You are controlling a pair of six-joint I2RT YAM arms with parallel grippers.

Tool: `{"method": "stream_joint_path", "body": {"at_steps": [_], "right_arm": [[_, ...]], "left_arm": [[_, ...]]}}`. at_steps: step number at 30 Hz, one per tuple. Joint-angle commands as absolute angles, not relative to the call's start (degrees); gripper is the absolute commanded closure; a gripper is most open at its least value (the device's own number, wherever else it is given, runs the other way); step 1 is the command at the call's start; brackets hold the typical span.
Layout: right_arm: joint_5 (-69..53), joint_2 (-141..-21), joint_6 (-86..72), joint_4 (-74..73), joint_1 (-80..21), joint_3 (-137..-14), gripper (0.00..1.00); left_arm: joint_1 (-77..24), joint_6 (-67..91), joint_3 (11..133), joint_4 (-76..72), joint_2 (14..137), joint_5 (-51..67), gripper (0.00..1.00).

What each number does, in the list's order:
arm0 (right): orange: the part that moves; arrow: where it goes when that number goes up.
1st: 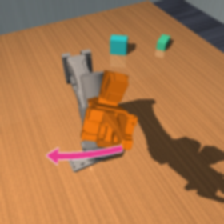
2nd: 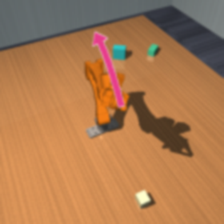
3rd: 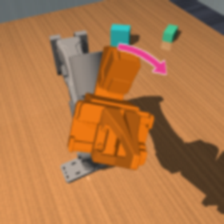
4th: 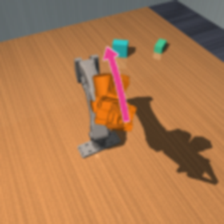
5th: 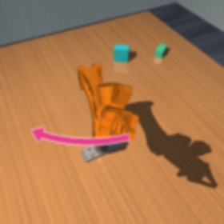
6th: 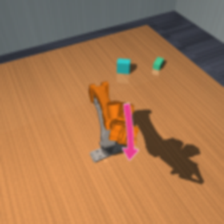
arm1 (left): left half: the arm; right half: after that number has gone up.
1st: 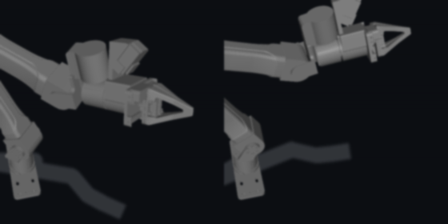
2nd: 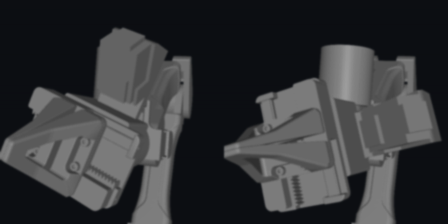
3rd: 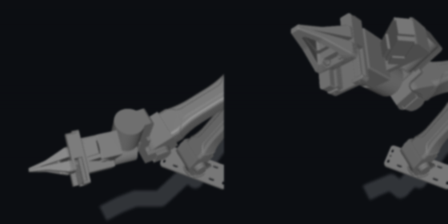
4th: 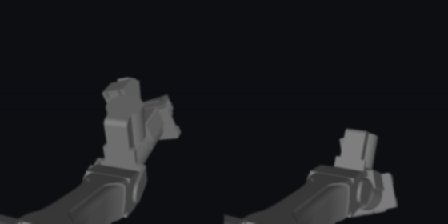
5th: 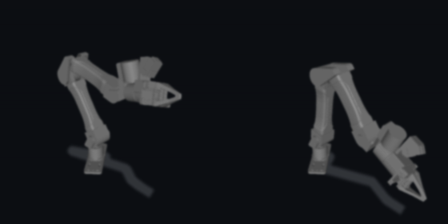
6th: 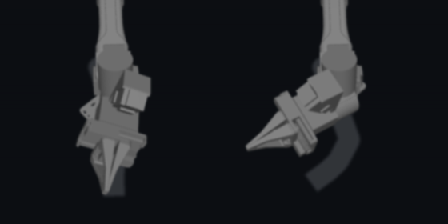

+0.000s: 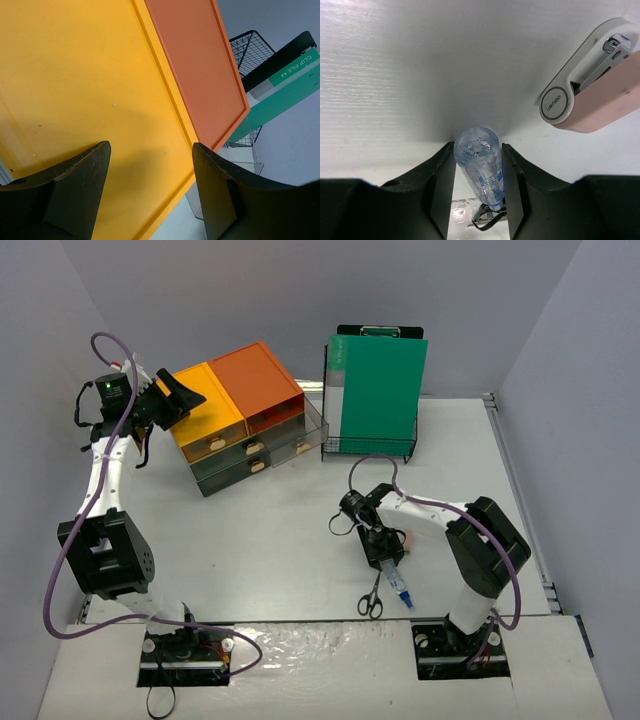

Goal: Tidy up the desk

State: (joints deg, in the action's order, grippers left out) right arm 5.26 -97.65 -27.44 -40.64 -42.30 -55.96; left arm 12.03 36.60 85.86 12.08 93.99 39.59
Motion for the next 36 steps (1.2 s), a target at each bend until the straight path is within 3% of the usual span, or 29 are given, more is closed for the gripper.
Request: {"method": "stream_joint_path", "body": {"at_steps": [1,16,24,36], "right_arm": [[5.0,-95.5,-28.1,-42.6,-42.1,-60.9,1.00],[-3.6,-95.6,-29.0,-46.8,-42.5,-96.3,1.00],[-9.7,-96.8,-30.2,-45.9,-40.0,-108.1,1.00],[-22.2,-99.1,-49.5,-10.9,-31.1,-108.4,1.00]], "left_arm": [[12.0,35.8,85.1,15.3,93.0,39.0,0.36],[12.1,36.1,85.2,14.8,93.3,39.2,0.36],[12.0,36.2,85.4,14.7,93.4,39.4,0.36],[12.0,36.2,83.8,14.0,92.7,39.4,0.37]]}}
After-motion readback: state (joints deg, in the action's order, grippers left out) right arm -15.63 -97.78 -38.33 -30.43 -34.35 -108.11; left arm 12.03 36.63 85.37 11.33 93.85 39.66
